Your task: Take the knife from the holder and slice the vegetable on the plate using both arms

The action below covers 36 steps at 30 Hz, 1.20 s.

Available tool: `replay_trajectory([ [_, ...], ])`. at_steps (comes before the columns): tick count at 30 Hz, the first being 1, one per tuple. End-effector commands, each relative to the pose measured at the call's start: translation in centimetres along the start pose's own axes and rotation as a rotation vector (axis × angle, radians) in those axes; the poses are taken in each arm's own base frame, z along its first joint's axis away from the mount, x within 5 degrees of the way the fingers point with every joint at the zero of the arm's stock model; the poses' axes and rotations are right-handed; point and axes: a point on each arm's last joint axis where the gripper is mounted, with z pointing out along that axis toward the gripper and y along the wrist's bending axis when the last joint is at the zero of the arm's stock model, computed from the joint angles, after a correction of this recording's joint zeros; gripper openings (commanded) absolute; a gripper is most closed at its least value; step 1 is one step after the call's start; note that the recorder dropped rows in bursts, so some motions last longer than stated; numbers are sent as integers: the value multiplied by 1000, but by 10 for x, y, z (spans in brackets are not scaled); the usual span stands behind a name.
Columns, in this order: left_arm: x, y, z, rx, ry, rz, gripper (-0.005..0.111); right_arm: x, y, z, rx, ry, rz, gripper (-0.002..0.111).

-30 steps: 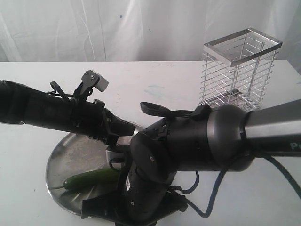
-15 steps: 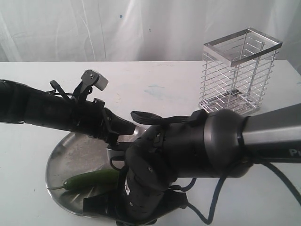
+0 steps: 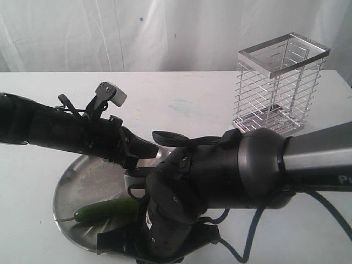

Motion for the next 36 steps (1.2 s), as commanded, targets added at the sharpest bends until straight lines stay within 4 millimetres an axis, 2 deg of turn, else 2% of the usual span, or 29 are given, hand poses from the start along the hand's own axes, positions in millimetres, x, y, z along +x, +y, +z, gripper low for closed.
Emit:
replay_trajectory([
  [1, 11, 3, 5, -28, 66, 62, 0, -12, 17, -15, -121, -160, -114, 0],
  [8, 11, 3, 5, -35, 68, 65, 0, -2, 26, -15, -133, -150, -146, 0],
  [15, 11, 3, 5, -35, 67, 59, 0, -2, 26, -15, -133, -150, -146, 0],
  [22, -3, 9, 4, -98, -94, -139, 0, -2, 26, -15, -133, -150, -146, 0],
  [31, -7, 10, 4, -93, -107, -229, 0, -2, 25, -15, -130, -145, -140, 0],
  [36, -4, 15, 3, -157, -90, -297, 0, 1, 22, -14, -98, -105, -101, 0],
])
